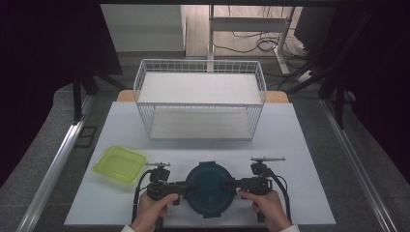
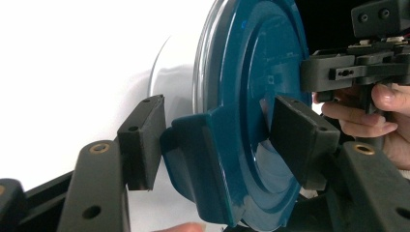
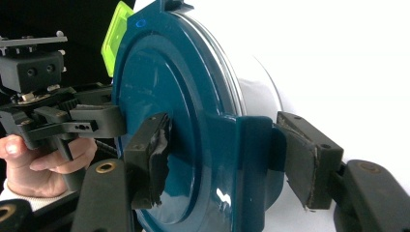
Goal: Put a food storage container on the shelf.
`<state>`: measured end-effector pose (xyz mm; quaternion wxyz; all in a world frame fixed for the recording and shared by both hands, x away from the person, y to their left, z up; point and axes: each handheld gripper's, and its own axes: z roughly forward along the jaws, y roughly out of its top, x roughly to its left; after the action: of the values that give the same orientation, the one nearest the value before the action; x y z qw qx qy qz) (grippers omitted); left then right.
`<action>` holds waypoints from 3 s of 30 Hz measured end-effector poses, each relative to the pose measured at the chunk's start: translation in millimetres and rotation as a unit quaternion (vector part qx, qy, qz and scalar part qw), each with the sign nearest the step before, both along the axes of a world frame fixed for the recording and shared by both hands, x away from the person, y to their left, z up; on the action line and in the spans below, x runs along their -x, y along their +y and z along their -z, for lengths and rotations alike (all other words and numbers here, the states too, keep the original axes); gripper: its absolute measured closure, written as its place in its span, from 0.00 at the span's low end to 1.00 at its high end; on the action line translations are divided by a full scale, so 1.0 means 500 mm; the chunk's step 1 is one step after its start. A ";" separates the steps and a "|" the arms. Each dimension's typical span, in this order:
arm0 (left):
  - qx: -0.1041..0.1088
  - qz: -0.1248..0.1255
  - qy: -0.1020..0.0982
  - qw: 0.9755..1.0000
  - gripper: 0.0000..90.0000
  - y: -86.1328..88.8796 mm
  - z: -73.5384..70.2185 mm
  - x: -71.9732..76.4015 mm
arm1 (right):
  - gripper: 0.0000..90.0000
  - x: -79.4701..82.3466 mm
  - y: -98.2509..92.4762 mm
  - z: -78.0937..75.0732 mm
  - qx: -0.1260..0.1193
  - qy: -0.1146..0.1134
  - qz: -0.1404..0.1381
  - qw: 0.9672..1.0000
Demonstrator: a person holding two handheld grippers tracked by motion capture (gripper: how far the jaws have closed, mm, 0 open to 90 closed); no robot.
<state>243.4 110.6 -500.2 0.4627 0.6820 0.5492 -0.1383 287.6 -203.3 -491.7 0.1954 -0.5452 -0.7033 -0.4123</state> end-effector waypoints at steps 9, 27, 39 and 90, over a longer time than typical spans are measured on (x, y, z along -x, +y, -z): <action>-0.003 0.000 -0.014 1.000 0.46 0.005 -0.014 -0.008 | 0.43 -0.004 0.000 -0.007 -0.006 -0.004 -0.002 1.000; -0.003 0.010 -0.030 0.999 0.46 0.012 -0.052 -0.055 | 0.43 -0.043 0.006 -0.045 -0.002 -0.024 0.000 1.000; -0.007 0.008 -0.067 0.998 0.46 0.019 -0.142 -0.112 | 0.42 -0.100 0.014 -0.130 -0.008 -0.058 0.001 0.998; 0.015 0.009 -0.144 0.989 0.48 0.069 -0.399 -0.314 | 0.44 -0.294 0.054 -0.414 -0.020 -0.150 0.017 0.988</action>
<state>400.4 145.2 -300.8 0.5462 0.6925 0.4685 -0.0506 434.4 -176.3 -284.6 0.0912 -0.4851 -0.7067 -0.5070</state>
